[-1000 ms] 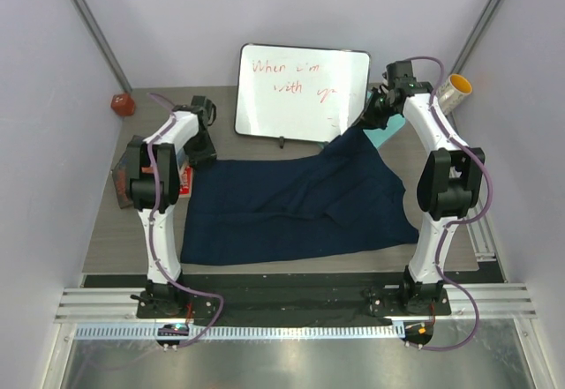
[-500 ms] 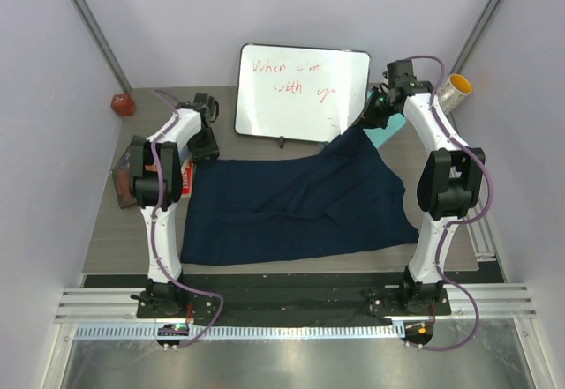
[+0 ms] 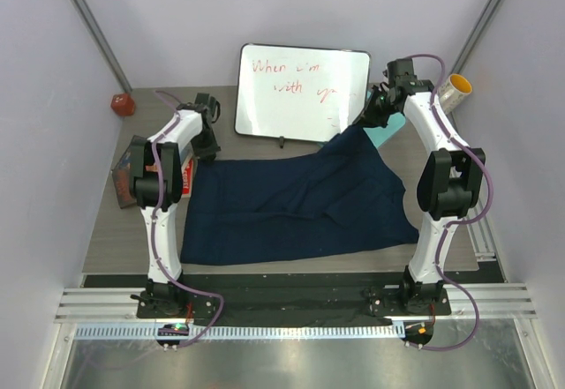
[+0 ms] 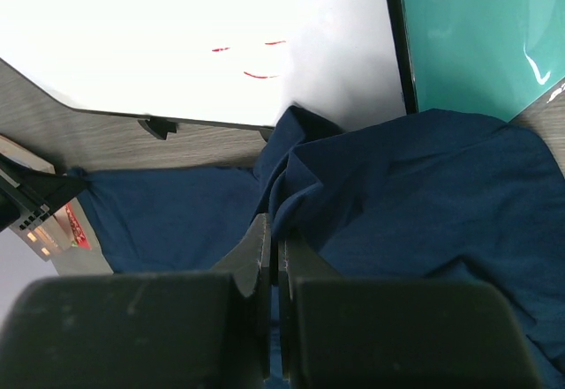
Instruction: Fold and stack the t-shirts
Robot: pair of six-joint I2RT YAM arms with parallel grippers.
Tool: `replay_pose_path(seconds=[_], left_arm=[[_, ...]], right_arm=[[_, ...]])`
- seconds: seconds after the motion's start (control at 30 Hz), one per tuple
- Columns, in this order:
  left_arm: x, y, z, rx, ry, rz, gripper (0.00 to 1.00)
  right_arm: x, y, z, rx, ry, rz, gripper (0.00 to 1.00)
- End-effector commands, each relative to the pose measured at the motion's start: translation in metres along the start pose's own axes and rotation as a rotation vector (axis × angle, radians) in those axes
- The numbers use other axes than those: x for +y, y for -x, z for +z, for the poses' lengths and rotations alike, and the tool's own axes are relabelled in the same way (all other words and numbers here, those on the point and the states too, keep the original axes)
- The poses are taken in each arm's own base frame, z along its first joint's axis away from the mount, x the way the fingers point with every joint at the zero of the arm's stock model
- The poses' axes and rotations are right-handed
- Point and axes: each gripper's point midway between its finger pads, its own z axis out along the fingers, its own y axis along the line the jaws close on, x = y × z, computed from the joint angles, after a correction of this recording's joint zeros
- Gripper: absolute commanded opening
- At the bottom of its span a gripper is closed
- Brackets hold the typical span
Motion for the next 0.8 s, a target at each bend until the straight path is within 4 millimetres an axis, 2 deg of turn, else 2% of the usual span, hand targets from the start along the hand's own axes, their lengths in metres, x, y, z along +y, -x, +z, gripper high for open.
replay_pose_path(seconds=[0.0,0.13,0.3,0.53,0.77], left_arm=[[0.009,-0.034,0.025,0.123,0.042,0.029,0.00],[0.005,-0.023,0.011,0.091,0.016,0.015,0.00],[-0.003,0.004,-0.018,0.015,-0.025,-0.001,0.00],[-0.013,0.051,-0.067,-0.145,-0.086,-0.020,0.00],[-0.008,0.061,-0.100,-0.224,-0.106,-0.038,0.00]], right_arm=[[0.010,0.012,-0.009,-0.032,0.030,-0.026,0.01],[0.009,0.016,-0.010,-0.045,0.019,-0.025,0.01],[0.008,0.023,-0.017,-0.073,0.010,-0.029,0.01],[0.010,0.035,-0.022,-0.103,0.013,-0.027,0.01],[0.010,0.039,-0.023,-0.114,-0.002,-0.021,0.01]])
